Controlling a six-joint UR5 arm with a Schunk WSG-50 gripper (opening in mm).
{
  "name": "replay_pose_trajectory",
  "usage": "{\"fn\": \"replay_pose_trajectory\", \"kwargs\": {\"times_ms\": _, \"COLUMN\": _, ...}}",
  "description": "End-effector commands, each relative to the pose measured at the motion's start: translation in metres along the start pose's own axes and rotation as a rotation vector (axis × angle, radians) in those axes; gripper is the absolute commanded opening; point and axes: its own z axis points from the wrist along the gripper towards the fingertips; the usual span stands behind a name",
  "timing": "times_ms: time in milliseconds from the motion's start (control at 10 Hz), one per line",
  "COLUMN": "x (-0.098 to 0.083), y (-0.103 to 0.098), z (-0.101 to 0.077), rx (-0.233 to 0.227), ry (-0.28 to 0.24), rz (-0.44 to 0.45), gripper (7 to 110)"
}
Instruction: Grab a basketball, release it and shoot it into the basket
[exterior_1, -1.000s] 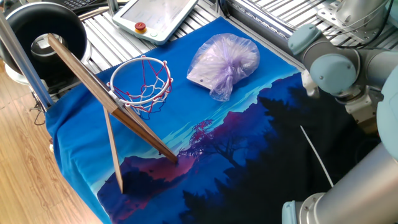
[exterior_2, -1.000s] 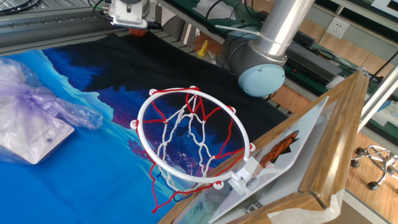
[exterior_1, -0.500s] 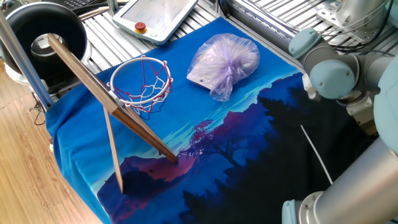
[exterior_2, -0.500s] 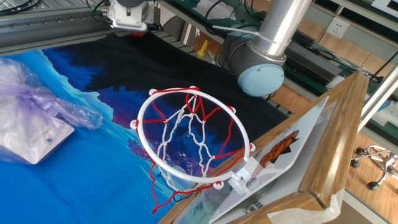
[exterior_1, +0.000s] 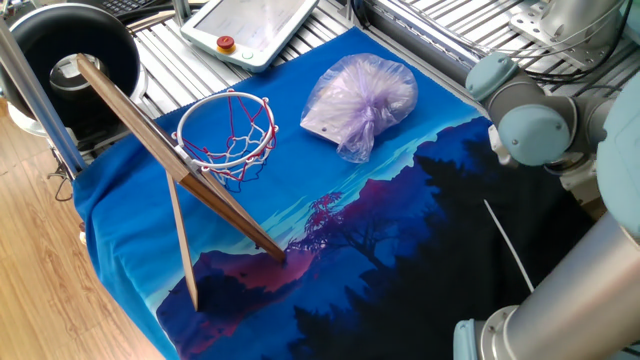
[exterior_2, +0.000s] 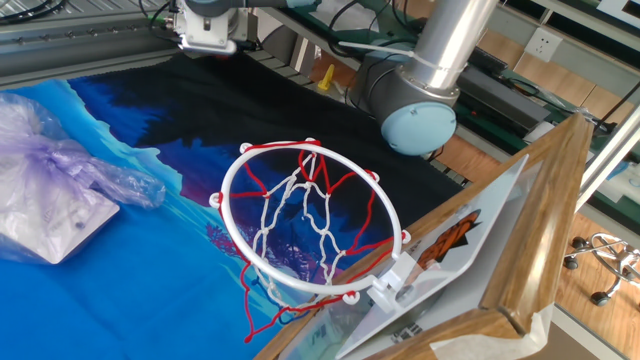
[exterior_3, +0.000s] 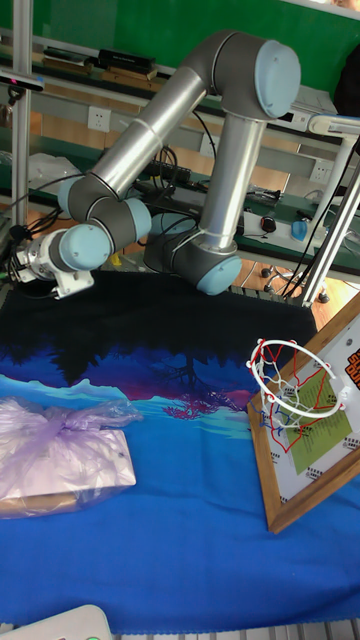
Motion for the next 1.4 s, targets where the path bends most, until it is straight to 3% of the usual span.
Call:
{"fn": "replay_pose_trajectory", "kwargs": {"times_ms": 0, "x": 0.002, "y": 0.000, "z": 0.012, "rx": -0.020, "ry": 0.010, "rz": 0.014, "gripper": 88}}
{"fn": "replay_pose_trajectory", "kwargs": {"times_ms": 700, "x": -0.003, "y": 0.010, "z": 0.017, "rx": -0.056, "ry": 0.004, "rz": 0.038, "gripper": 88}}
{"fn": "replay_pose_trajectory", "kwargs": {"times_ms": 800, "x": -0.005, "y": 0.010, "z": 0.016, "rx": -0.058, "ry": 0.001, "rz": 0.047, "gripper": 66}}
{"fn": "replay_pose_trajectory", "kwargs": {"times_ms": 1300, "x": -0.005, "y": 0.009, "z": 0.016, "rx": -0.051, "ry": 0.005, "rz": 0.092, "gripper": 66}}
